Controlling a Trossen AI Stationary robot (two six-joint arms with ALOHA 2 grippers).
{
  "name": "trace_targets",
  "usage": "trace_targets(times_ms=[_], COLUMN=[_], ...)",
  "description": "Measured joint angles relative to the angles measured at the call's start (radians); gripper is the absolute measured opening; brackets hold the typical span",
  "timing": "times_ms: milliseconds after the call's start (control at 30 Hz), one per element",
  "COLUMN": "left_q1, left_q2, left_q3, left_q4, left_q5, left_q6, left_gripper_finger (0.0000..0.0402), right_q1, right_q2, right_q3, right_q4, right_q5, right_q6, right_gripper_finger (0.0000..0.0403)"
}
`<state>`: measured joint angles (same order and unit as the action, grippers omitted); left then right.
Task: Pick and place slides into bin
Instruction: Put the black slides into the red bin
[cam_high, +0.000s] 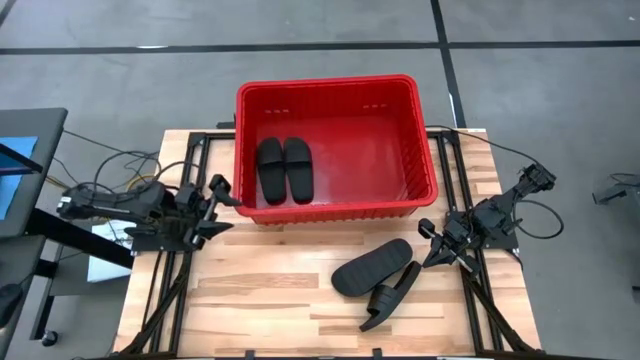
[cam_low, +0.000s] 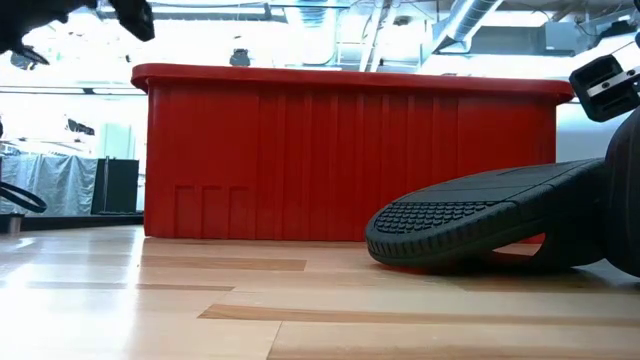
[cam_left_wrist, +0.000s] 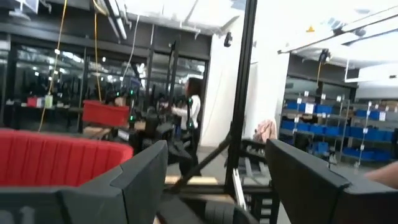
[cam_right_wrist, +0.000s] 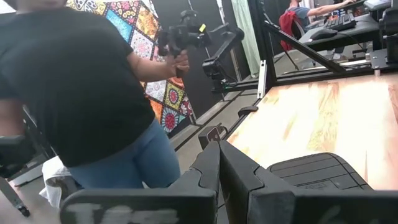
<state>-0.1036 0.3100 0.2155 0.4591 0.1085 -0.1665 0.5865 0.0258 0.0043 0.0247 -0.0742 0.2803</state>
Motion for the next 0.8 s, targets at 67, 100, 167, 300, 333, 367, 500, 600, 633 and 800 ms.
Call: trace_targets(times_ms=[67,100,167,300,333,367,500,600,633,800], left_q1=[0.000,0.000,0.000,0.000,0.000,0.002,0.001,0.002,0.002,0.002], left_q2=[-0.065,-0.094,-0.154,-0.290,-0.311,-0.309,-0.295,-0.305,-0.307,-0.304], left_q3=[-0.010,-0.010,-0.010,-0.010,-0.010,-0.006,-0.003,-0.007,-0.007,-0.006], left_q4=[-0.095,-0.138,-0.212,-0.363,-0.402,-0.422,-0.450,-0.483,-0.492,-0.555], left_q5=[-0.001,-0.002,-0.018,-0.084,-0.096,-0.099,-0.065,-0.056,-0.056,-0.075], left_q6=[0.009,0.015,0.025,0.031,0.031,0.031,0.031,0.037,0.038,0.015], left_gripper_finger=[0.0262,0.0262,0.0262,0.0262,0.0262,0.0262,0.0262,0.0262,0.0262,0.0262], right_q1=[0.000,0.000,0.000,0.000,0.000,0.000,0.000,0.000,0.000,0.000], right_q2=[0.000,0.000,0.000,0.000,0.000,0.000,0.001,-0.001,0.000,0.000], right_q3=[0.000,0.000,0.000,0.000,0.000,0.000,0.000,0.000,0.000,0.000], right_q4=[0.000,0.000,0.000,0.000,0.000,0.001,0.000,0.000,0.000,0.000], right_q5=[0.000,0.000,0.000,0.000,0.000,0.000,0.000,0.000,0.000,0.000], right_q6=[0.000,0.000,0.000,0.000,0.000,0.000,0.000,0.000,0.000,0.000], right_gripper_finger=[0.0000,0.0000,0.0000,0.0000,0.0000,0.0000,0.0000,0.0000,0.0000,0.0000])
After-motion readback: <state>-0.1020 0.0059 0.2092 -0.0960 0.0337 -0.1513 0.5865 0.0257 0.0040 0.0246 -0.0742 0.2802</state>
